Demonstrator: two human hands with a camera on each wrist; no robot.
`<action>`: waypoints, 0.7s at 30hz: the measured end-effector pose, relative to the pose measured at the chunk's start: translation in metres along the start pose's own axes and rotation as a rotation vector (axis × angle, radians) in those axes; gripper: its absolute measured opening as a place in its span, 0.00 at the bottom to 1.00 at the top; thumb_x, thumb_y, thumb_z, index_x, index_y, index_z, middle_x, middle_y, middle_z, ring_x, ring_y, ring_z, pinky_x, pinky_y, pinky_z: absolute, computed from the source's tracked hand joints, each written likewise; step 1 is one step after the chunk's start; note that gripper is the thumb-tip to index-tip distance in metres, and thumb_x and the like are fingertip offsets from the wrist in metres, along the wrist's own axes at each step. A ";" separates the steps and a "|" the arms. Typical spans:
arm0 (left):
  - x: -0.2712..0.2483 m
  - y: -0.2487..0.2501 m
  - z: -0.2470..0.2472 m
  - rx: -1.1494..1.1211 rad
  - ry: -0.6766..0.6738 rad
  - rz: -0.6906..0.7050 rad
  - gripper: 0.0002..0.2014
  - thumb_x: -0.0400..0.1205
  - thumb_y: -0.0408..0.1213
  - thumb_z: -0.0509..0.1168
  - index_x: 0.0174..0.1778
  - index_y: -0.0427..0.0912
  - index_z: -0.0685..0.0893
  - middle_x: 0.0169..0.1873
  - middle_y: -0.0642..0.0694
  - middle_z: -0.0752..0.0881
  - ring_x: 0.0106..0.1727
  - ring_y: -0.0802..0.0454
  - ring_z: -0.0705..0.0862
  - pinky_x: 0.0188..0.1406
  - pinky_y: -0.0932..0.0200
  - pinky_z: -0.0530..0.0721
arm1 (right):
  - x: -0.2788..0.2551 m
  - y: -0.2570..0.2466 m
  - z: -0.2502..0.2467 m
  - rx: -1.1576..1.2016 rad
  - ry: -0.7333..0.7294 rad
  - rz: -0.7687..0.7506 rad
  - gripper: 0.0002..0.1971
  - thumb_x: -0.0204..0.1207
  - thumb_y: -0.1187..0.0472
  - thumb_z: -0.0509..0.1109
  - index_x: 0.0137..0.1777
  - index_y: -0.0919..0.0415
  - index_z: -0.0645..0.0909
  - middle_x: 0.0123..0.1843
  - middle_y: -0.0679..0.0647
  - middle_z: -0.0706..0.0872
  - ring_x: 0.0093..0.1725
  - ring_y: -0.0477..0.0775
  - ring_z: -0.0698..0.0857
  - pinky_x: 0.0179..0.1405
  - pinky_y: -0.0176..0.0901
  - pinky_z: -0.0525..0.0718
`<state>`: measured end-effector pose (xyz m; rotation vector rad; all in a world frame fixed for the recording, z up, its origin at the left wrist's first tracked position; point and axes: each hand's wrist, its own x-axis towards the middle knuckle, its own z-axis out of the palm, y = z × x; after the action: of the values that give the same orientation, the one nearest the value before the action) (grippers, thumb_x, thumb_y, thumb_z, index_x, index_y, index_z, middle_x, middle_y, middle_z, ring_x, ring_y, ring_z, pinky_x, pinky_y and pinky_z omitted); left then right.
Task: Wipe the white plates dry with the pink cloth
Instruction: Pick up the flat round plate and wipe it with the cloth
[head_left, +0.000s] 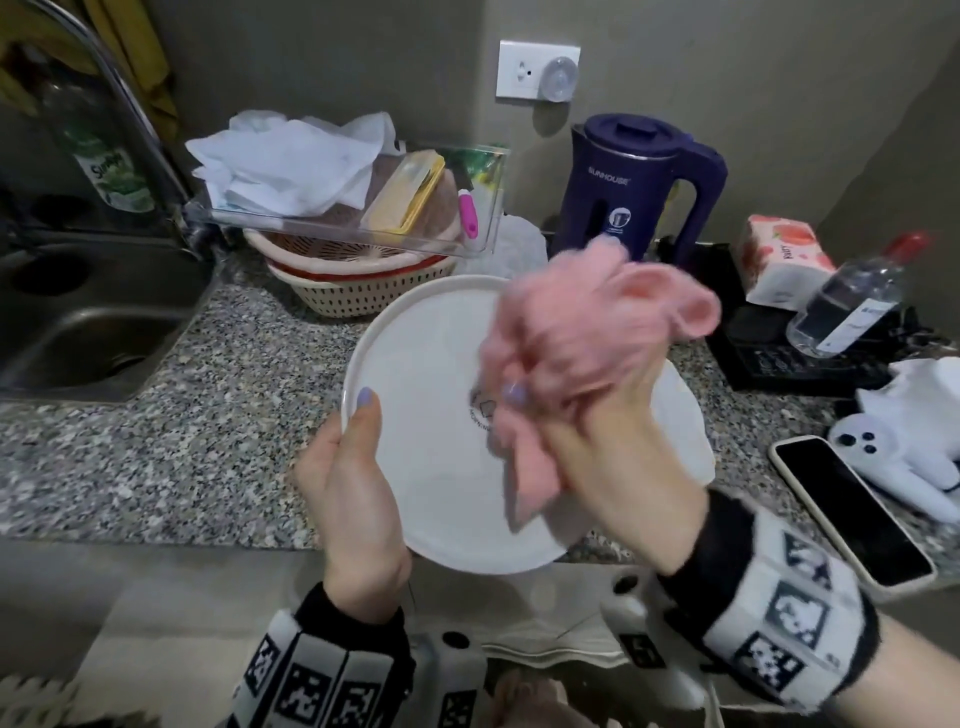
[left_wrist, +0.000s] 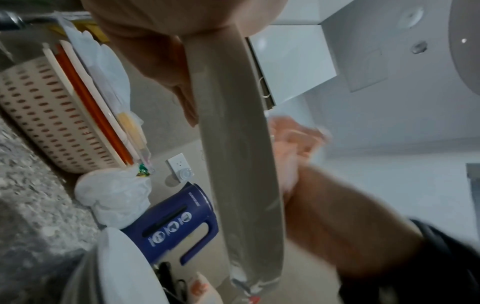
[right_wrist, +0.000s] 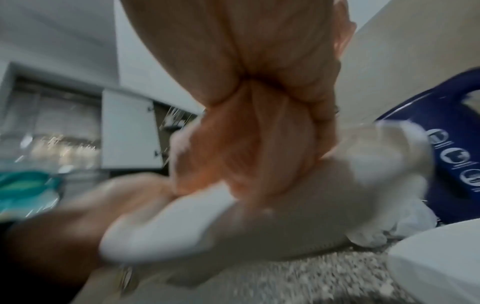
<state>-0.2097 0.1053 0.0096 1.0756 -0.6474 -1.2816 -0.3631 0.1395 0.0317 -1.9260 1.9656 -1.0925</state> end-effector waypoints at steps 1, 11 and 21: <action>0.000 0.001 0.002 -0.001 -0.006 -0.019 0.08 0.85 0.33 0.63 0.44 0.39 0.87 0.35 0.48 0.92 0.37 0.51 0.91 0.37 0.56 0.89 | -0.009 -0.004 0.006 -0.129 -0.067 -0.004 0.37 0.75 0.40 0.52 0.75 0.67 0.57 0.68 0.71 0.67 0.69 0.61 0.64 0.73 0.56 0.65; 0.007 -0.012 -0.005 -0.046 0.064 -0.146 0.07 0.82 0.34 0.67 0.46 0.34 0.88 0.50 0.35 0.91 0.55 0.37 0.89 0.63 0.33 0.82 | -0.029 0.017 -0.002 -0.087 -0.304 -0.182 0.37 0.64 0.65 0.73 0.72 0.41 0.66 0.68 0.46 0.58 0.62 0.52 0.75 0.64 0.32 0.73; 0.010 -0.015 -0.022 -0.039 -0.135 -0.177 0.12 0.86 0.45 0.61 0.47 0.40 0.83 0.33 0.53 0.91 0.35 0.57 0.89 0.40 0.58 0.86 | -0.044 -0.022 0.034 -0.191 -0.317 -0.313 0.29 0.60 0.58 0.61 0.66 0.57 0.72 0.61 0.60 0.73 0.50 0.61 0.71 0.41 0.54 0.83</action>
<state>-0.1950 0.1024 -0.0148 1.0387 -0.6356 -1.5244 -0.3188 0.1700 0.0047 -2.3950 1.6885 -0.6200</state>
